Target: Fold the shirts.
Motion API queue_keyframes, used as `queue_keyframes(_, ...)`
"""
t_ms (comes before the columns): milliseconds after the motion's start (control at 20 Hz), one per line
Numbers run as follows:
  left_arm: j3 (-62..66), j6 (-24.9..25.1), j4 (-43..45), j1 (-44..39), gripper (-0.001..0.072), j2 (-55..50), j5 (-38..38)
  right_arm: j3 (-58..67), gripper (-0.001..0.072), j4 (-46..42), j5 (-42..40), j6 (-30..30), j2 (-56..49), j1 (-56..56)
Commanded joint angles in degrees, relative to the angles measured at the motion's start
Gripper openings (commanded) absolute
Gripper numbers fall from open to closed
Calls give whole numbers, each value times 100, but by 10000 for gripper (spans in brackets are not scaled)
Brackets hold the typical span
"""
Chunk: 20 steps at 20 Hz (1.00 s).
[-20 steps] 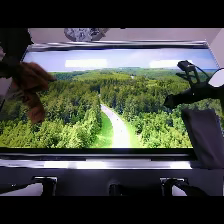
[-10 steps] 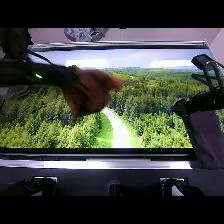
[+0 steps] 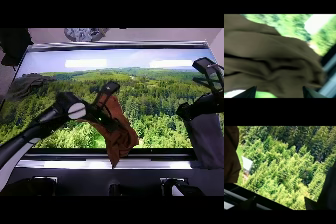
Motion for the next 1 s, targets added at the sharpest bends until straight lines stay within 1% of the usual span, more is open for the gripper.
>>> queue_keyframes(0, 533, 22, 1204, 992, 717, -52, -553, -114, 673, 455, 181, -4, -188, 0)
queue_keyframes(100, 472, 20, 804, 2006, 717, -72, -706, -581, 680, 1156, 166, -55, -330, 2)
queue_keyframes(200, 31, 20, 170, 2855, 717, -125, -765, -1322, 681, 1615, 2, -122, -417, 13)
queue_keyframes(250, -321, 26, -260, 3198, 717, -153, -675, -1757, 682, 1827, -87, -157, -433, 13)
queue_keyframes(350, -1082, 136, -1095, 3602, 715, -236, -225, -2538, 682, 2135, -254, -284, -433, 13)
queue_keyframes(450, -1694, 236, -1587, 3681, 715, -428, 289, -3134, 682, 2315, -503, -286, -433, 13)
queue_keyframes(550, -1947, 278, -1928, 3652, 715, -717, 629, -3504, 683, 2413, -608, -378, -433, 13)
queue_keyframes(650, -1967, 522, -2361, 3622, 715, -990, 922, -3703, 710, 2459, -647, -551, -433, 13)
queue_keyframes(800, -1965, 540, -2874, 3532, 714, -1394, 1215, -4041, 711, 2483, -957, -691, -433, 13)
queue_keyframes(850, -1965, 542, -2935, 3508, 702, -1475, 1283, -4151, 711, 2549, -994, -697, -433, 13)
queue_keyframes(900, -1965, 542, -2933, 3506, 630, -1517, 1329, -4264, 711, 2680, -1001, -761, -433, 13)
queue_keyframes(950, -1967, 538, -2931, 3508, 496, -1528, 1379, -4378, 711, 2830, -1016, -861, -433, 13)
